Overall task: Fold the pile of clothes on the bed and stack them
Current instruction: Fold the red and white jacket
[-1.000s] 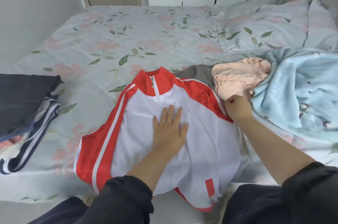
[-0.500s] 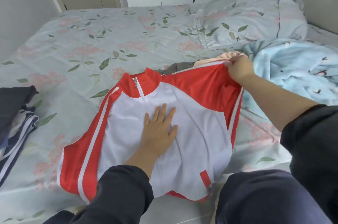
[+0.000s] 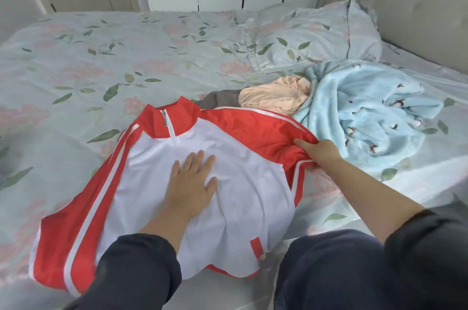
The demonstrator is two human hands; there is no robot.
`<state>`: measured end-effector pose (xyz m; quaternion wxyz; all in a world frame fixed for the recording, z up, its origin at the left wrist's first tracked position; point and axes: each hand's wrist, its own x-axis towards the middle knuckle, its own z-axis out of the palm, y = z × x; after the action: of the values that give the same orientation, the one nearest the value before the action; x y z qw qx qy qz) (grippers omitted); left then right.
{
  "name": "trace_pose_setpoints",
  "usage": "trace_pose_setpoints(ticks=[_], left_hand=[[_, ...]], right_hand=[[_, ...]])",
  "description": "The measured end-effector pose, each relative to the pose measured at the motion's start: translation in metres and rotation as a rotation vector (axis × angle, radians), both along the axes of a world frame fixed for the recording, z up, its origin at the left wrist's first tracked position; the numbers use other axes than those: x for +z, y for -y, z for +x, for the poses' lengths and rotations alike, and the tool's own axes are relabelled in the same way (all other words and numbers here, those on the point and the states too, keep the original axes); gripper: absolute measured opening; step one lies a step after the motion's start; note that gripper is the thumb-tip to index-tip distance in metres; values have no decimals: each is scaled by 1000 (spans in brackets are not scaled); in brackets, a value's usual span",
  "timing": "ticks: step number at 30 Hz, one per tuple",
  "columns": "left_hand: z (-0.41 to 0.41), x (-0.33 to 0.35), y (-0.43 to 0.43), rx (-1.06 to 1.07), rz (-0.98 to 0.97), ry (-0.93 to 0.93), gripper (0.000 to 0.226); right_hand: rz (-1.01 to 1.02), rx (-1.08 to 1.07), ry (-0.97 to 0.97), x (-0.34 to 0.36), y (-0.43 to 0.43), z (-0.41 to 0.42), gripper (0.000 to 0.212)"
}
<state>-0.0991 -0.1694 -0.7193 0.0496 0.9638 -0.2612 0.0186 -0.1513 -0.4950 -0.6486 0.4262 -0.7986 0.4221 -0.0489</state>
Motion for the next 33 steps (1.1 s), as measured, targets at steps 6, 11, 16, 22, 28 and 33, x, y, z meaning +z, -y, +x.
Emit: trace_pose_setpoints(ticks=[6,11,16,22,28,33], left_hand=[[-4,31,67,269,-114,-184,63],[-30,18,107,-101,-92,-19,60],[-26,8,105,-112,-70,65,61],[-26,10,107,-121,-36,65,60],[-27,10,107,-124,-51,71,61],[-26,8,107,-120,-61,83,62]], right_hand=[[580,-57,126,4,-13,-40,44],[759,-70,150,-2,-16,-50,10],[774,-35,131,21,-3,-38,13],[683,119,38,8,-30,-41,11],[299,-121,226,53,12,-3,28],[-553,-113,258,130,94,12,22]])
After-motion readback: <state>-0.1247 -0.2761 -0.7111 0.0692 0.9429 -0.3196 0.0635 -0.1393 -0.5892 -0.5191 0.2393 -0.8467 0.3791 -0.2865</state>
